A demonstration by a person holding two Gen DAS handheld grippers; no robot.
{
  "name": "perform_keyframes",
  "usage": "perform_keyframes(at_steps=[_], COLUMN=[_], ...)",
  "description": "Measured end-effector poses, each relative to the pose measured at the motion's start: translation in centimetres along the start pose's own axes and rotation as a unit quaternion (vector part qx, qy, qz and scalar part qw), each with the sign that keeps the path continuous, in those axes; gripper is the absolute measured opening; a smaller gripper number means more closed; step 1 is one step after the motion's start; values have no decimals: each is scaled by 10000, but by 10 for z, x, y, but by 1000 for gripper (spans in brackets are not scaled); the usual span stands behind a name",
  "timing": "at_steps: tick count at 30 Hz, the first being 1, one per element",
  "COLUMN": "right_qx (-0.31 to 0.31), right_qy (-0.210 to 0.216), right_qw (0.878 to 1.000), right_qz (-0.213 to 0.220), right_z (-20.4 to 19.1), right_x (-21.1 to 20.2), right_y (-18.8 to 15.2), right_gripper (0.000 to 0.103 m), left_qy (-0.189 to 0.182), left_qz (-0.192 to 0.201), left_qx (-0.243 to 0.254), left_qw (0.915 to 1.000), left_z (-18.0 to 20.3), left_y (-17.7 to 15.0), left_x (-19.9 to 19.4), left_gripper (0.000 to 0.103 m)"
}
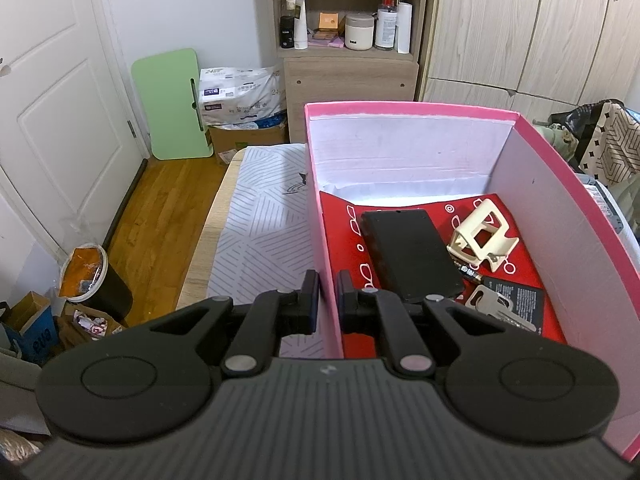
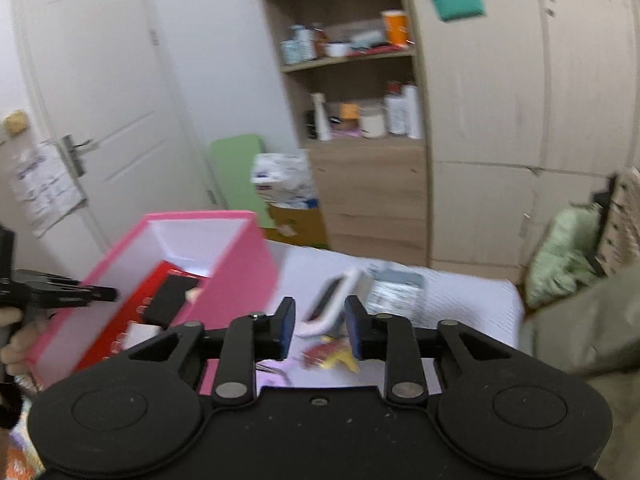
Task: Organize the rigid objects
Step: 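Grasp the grey pocket router with the right gripper and lift it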
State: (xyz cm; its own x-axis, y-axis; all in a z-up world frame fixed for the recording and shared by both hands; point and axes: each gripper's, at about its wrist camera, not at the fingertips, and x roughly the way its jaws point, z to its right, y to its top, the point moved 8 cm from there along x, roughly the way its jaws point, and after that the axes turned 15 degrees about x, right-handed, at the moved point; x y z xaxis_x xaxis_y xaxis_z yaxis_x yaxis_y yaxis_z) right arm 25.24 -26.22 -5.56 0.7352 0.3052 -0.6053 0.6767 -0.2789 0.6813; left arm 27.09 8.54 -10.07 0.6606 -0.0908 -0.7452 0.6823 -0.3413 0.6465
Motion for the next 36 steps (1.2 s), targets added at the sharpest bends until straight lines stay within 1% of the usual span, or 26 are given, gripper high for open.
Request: perform_keyframes(at_steps=[1, 2, 3, 5, 8, 10, 13, 14, 15, 16, 17, 20, 23, 24, 28, 31, 32, 33, 36], right_qx=[59, 146, 225, 265, 174, 275, 384, 428, 464, 532, 577, 671, 775, 772, 924, 937, 928, 913, 614], right_qy=[-64, -112, -130, -108, -232, -218, -174, -228, -332, -536, -653, -841, -795, -837, -859, -942, -935, -930, -960], right_qw=[10000, 9998, 9996, 9995, 9992, 9986, 9975, 9966, 9954, 9930, 9916, 9887, 9865, 9853, 9826, 9821, 9829, 9840, 9885], right_qz=[-27, -41, -54, -137, -263, -389, -560, -667, -774, -906, -951, -1042, -1203, -1270, -1362, -1335, -1285, -1217, -992], right_z=[7, 14, 20, 28, 36, 40, 43, 44, 46, 51, 54, 61, 63, 64, 67, 68, 67, 66, 61], right_x=[1, 3, 6, 13, 26, 35, 52, 61, 67, 78, 86, 109, 123, 127, 139, 145, 146, 146, 140], right_y=[-2, -3, -3, -6, -10, -10, -7, -5, -6, -4, -1, 7, 8, 7, 7, 6, 6, 7, 11], right_gripper=[41, 45, 54, 65, 67, 68, 74, 75, 75, 75, 75, 75, 75, 75, 75, 75, 74, 66, 65], left_qy=[-3, -5, -5, 3, 37, 75, 102, 108, 109, 111, 116, 168, 158, 161, 151, 127, 111, 104, 89], left_qz=[4, 5, 6, 1, -20, -37, -33, -23, -15, -13, -13, 29, 30, 28, 34, 44, 50, 53, 52], left_qx=[-3, -4, -3, 8, 68, 124, 155, 159, 160, 159, 163, 206, 204, 211, 189, 154, 133, 123, 108], left_qw=[10000, 10000, 10000, 10000, 10000, 9999, 9998, 9998, 9998, 9998, 9998, 9996, 9997, 9996, 9997, 9998, 9998, 9999, 9999], left_z=[0, 0, 0, 0, 0, 2, 3, 3, 3, 3, 3, 4, 4, 4, 4, 4, 3, 3, 3], left_y=[0, 0, 0, 0, -1, -1, -1, -1, -1, -1, -1, 0, 1, 1, 1, 1, 1, 1, 0], left_x=[0, 0, 0, 0, 0, -1, -1, -1, -2, -2, -2, -4, -4, -4, -4, -4, -4, -4, -4], left_gripper=[7, 7, 7, 7, 7, 7, 7, 7, 7, 7, 7, 7, 7, 7, 7, 7, 7, 7, 7])
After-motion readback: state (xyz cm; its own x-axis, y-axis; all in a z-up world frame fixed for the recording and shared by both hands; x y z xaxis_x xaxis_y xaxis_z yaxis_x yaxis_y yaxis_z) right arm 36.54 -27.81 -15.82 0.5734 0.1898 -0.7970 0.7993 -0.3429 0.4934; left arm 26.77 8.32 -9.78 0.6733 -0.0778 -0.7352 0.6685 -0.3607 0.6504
